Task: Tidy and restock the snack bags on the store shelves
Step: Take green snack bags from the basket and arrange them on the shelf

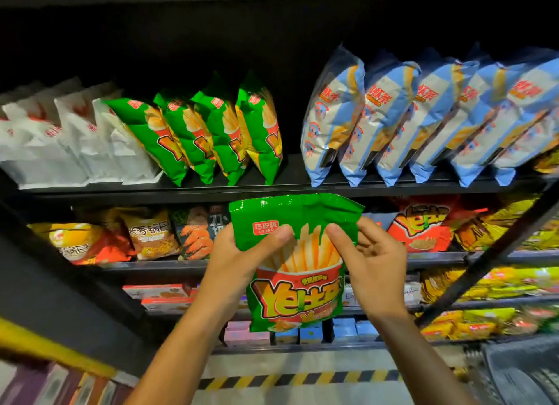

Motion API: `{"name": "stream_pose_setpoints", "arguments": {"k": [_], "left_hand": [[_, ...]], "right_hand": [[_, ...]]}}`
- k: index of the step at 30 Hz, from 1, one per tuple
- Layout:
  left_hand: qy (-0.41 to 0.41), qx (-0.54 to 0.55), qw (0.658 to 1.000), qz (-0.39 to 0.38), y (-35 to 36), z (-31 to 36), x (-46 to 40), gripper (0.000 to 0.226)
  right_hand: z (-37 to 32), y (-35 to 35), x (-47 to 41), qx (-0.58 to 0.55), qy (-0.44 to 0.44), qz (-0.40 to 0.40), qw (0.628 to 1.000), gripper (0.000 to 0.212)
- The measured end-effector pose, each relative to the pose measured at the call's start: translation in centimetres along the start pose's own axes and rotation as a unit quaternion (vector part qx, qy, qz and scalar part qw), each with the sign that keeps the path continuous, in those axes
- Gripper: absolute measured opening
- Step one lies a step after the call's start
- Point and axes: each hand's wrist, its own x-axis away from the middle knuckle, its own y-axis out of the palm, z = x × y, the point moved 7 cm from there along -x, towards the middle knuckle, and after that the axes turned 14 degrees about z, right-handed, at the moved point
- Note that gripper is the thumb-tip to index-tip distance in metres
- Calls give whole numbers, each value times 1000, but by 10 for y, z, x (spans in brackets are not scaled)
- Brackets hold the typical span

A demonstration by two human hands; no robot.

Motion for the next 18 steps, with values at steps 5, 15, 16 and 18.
{"name": "stream_pose_setpoints", "arguments": {"k": [5, 15, 16, 18], "left_hand": [[40, -9, 999, -27, 1, 16, 6, 18], [47, 10, 999, 2, 4, 17, 14, 8], [54, 0, 999, -7, 5, 17, 15, 9], [58, -7, 998, -14, 5, 17, 16, 10]], "right_hand": [[3, -12, 12, 40, -26, -37, 998, 32], [-23, -10, 2, 1, 1, -119, 993, 28], [-28, -9, -1, -10, -1, -117, 993, 23], [-34, -6, -3, -11, -25, -116, 993, 10]]}}
